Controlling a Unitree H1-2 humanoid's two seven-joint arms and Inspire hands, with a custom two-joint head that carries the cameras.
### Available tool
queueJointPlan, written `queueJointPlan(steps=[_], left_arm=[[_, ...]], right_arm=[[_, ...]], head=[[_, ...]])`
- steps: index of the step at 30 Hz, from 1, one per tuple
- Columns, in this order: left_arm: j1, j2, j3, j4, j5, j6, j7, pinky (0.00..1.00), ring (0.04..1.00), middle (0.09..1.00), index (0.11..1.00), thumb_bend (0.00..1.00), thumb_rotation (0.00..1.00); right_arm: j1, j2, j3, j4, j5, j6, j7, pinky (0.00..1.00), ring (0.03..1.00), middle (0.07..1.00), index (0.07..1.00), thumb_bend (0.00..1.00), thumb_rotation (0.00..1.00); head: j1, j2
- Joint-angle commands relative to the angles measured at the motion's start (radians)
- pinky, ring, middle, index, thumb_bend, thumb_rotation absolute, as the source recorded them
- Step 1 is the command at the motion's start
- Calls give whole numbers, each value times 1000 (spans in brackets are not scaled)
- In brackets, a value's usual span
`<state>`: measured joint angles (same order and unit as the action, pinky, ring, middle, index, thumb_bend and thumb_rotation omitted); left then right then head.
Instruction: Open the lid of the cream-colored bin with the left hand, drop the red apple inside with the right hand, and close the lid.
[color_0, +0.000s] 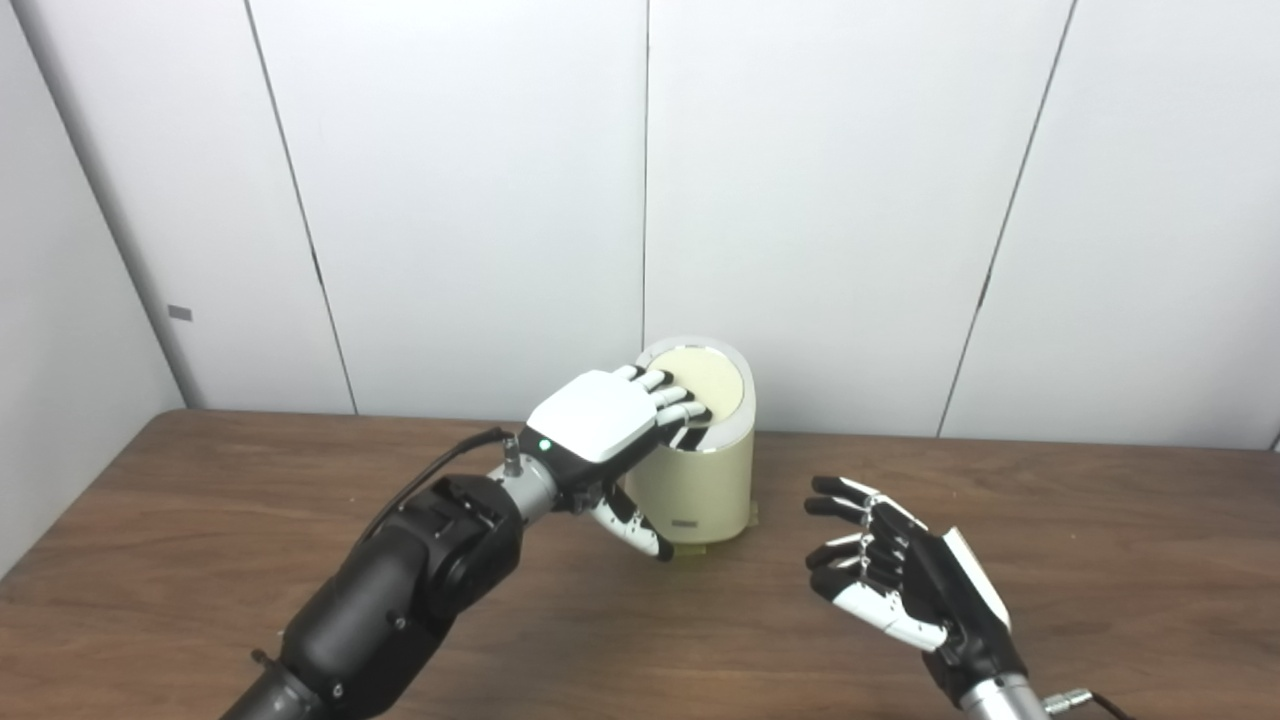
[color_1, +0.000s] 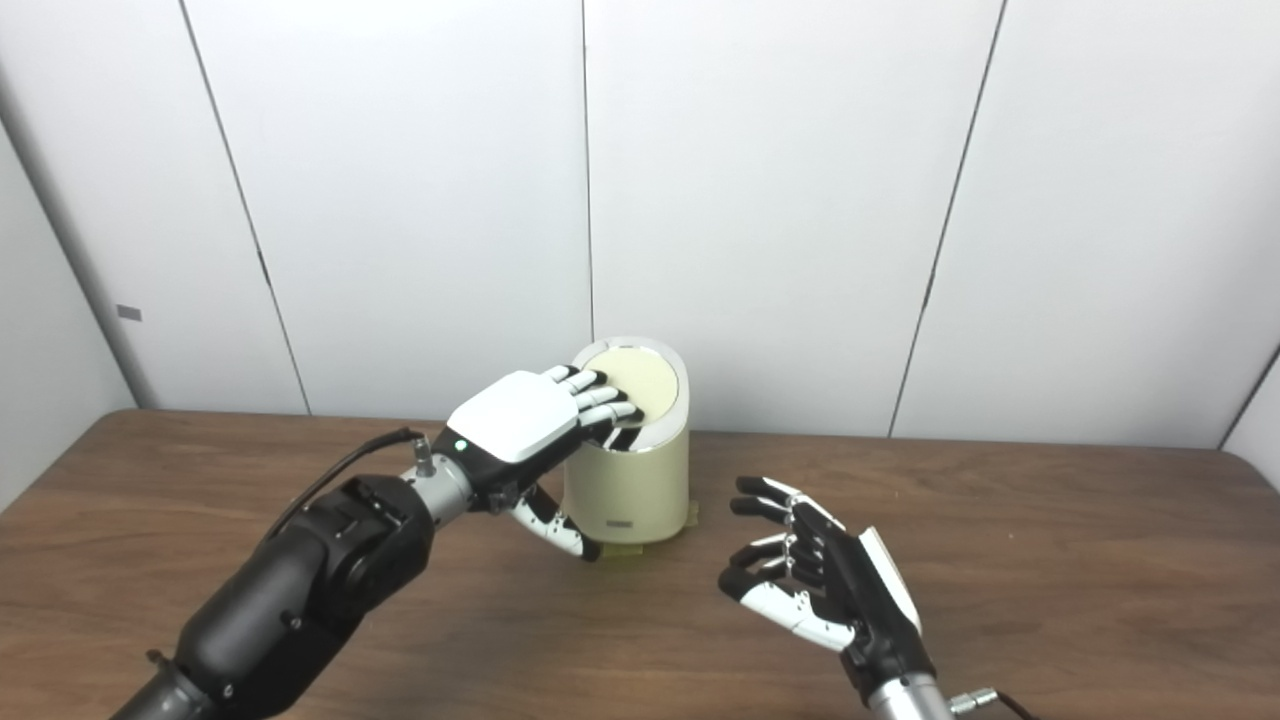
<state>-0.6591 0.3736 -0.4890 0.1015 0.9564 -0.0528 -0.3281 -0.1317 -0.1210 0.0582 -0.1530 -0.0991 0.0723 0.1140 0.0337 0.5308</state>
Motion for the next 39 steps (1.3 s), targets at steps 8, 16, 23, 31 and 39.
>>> queueJointPlan(steps=[8, 16, 23, 31, 39], left_arm=[[-26, 4, -40, 2, 34, 48, -113, 1000, 1000, 840, 835, 953, 400], [-16, 8, -16, -53, 12, 61, -99, 1000, 993, 811, 811, 922, 409], [22, -13, 75, -116, -13, 50, 44, 1000, 965, 860, 861, 853, 404], [103, -105, 246, -117, -171, 14, 237, 1000, 1000, 992, 998, 796, 332], [259, -240, 453, -164, -694, 99, 160, 772, 906, 945, 918, 761, 308]], right_arm=[[-39, -2, -7, -50, 3, -13, -5, 434, 566, 770, 798, 838, 558], [-33, -5, -8, -58, -6, -11, -7, 433, 564, 765, 795, 829, 570], [-30, -11, -11, -61, -4, 2, -2, 437, 571, 762, 789, 824, 561], [-29, -16, -12, -53, 5, 6, 4, 433, 575, 754, 777, 812, 525], [-21, -16, -16, -56, 10, -4, 0, 442, 586, 757, 793, 797, 486]], head=[[2, 5], [0, 9], [9, 12], [10, 8], [9, 11]])
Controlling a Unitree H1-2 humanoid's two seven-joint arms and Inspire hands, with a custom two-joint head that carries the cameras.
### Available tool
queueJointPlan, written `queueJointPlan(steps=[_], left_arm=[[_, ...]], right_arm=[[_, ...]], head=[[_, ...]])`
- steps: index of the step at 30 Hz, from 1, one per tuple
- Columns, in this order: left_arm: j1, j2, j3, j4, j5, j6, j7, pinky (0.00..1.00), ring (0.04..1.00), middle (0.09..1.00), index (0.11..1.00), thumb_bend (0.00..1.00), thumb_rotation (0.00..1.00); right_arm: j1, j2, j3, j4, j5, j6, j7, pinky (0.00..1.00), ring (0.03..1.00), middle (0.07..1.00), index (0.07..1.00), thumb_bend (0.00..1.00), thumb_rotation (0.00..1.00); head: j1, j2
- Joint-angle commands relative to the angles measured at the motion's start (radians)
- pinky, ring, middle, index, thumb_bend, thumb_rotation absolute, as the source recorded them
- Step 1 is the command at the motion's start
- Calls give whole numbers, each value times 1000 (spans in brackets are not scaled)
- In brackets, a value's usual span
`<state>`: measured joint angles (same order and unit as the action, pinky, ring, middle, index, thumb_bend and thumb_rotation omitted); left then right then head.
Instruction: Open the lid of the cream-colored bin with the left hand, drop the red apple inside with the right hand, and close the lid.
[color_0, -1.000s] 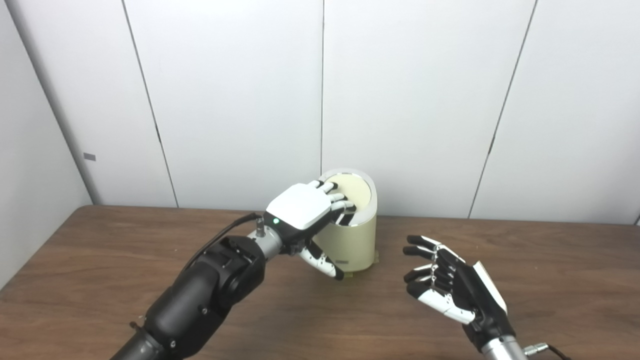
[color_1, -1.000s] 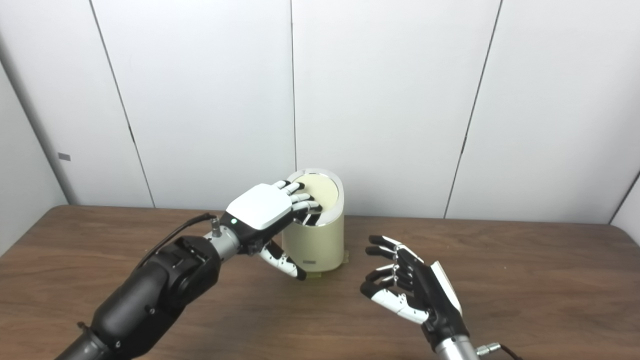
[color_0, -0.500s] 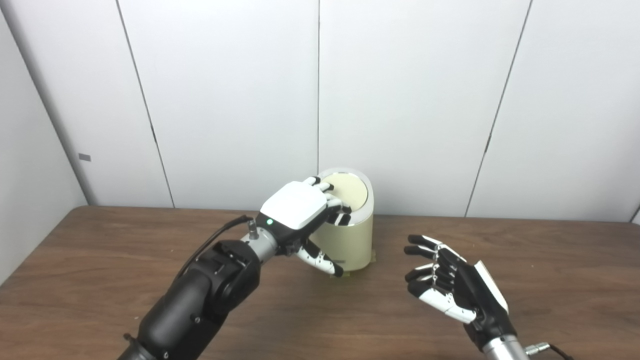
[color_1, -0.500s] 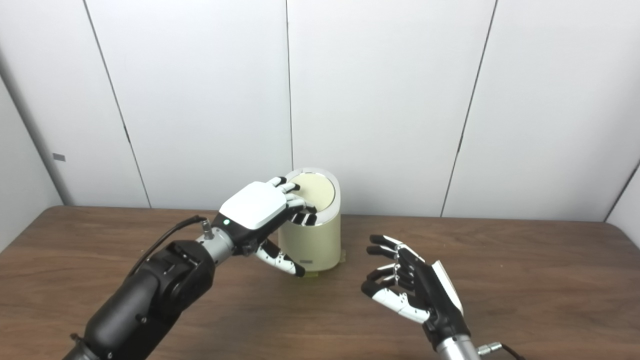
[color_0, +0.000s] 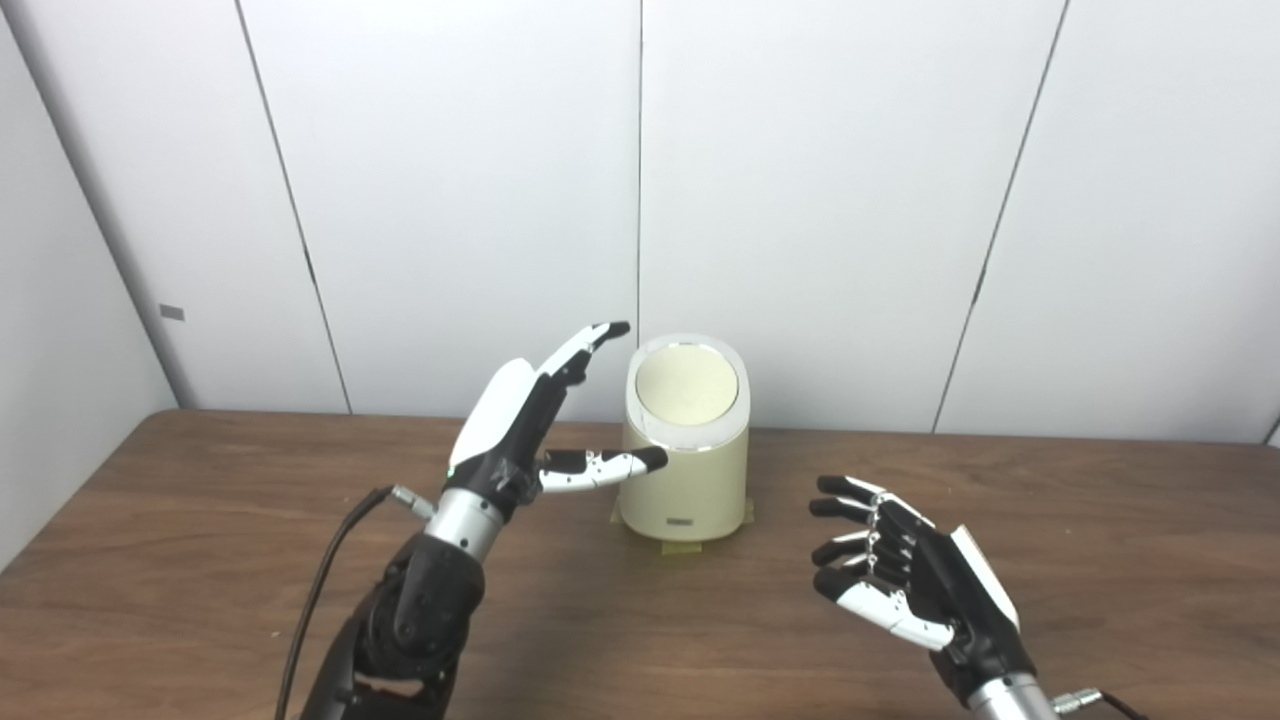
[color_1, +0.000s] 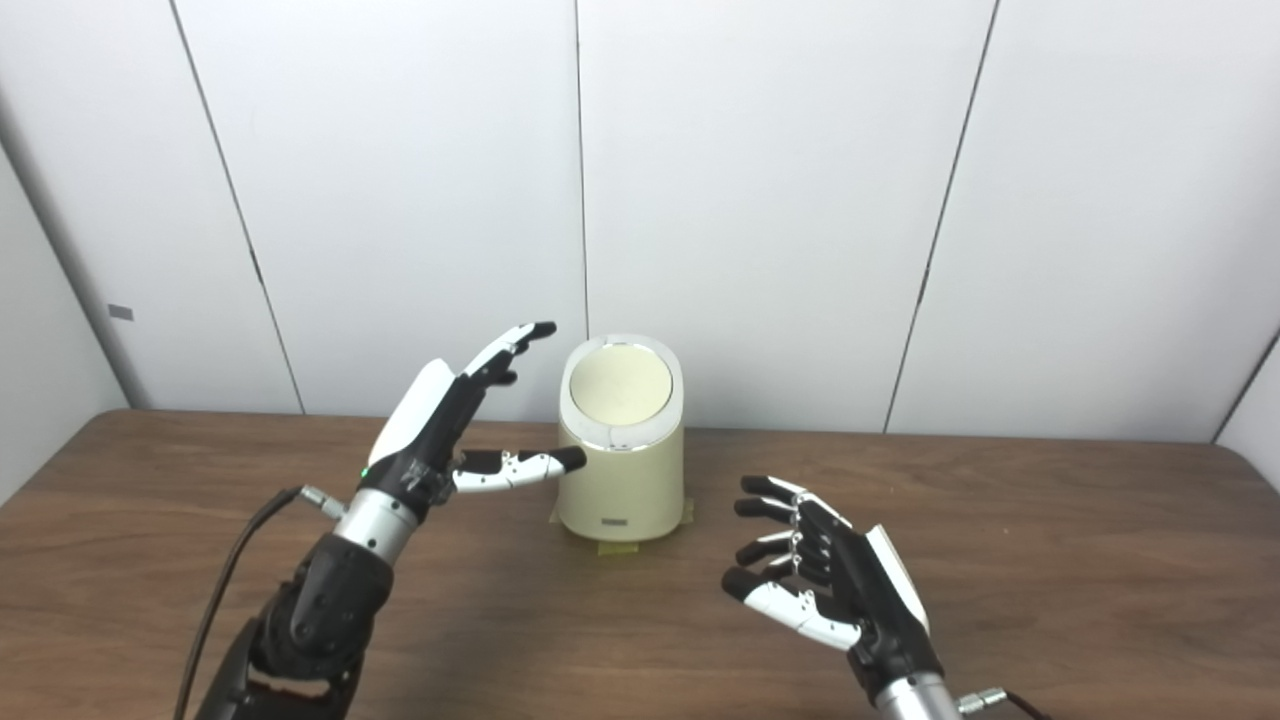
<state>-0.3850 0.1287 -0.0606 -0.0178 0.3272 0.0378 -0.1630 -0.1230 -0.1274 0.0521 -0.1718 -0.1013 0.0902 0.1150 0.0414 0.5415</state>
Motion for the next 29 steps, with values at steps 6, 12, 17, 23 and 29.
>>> queueJointPlan(steps=[6, 12, 17, 23, 29], left_arm=[[94, -68, 125, -83, -329, 37, 7, 546, 695, 760, 815, 744, 265], [170, -61, 134, -121, -441, 58, -24, 581, 695, 756, 786, 710, 259], [188, -38, 115, -113, -467, 42, -51, 570, 722, 786, 812, 697, 249], [190, -42, 112, -104, -482, 61, -37, 605, 731, 789, 815, 722, 260], [186, -33, 113, -106, -483, 68, -26, 632, 767, 816, 823, 697, 245]], right_arm=[[-22, 31, -38, -35, 32, -35, -37, 433, 576, 810, 818, 775, 365], [-19, 68, -66, -20, 21, -66, -84, 442, 620, 869, 861, 769, 341], [-16, 61, -62, -23, 11, -45, -80, 508, 671, 880, 874, 781, 327], [-12, 63, -49, -37, 30, -35, -67, 513, 700, 899, 883, 818, 283], [-2, 65, -45, -58, 30, -20, -67, 508, 700, 897, 881, 825, 267]], head=[[-3, 4], [-4, 4], [-3, 5], [-22, 4], [-42, 6]])
